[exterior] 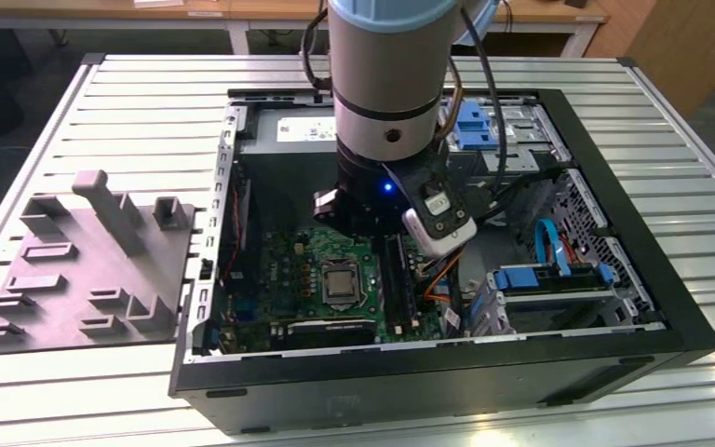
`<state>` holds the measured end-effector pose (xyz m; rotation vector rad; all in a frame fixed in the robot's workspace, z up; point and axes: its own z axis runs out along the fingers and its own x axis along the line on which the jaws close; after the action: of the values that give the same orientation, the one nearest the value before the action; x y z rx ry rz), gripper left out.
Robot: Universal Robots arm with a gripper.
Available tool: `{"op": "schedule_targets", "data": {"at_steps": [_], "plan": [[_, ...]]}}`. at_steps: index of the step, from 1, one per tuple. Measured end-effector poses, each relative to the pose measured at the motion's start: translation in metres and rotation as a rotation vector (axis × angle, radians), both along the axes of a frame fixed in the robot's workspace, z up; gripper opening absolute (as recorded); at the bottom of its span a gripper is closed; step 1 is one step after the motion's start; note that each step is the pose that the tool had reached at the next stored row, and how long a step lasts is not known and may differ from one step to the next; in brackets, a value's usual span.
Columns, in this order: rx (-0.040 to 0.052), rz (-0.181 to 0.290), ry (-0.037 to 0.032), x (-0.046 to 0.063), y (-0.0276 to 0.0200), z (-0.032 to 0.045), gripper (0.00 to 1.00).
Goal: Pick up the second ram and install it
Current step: 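Insert the second ram into the second slot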
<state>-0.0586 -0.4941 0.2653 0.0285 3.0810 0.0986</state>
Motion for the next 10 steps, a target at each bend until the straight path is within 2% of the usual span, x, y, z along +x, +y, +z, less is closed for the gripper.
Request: {"op": "schedule_targets", "data": {"at_steps": [10], "plan": [[0.0002,0.000,-0.0001,0.0075,0.0000,-0.0059,0.12]]}}
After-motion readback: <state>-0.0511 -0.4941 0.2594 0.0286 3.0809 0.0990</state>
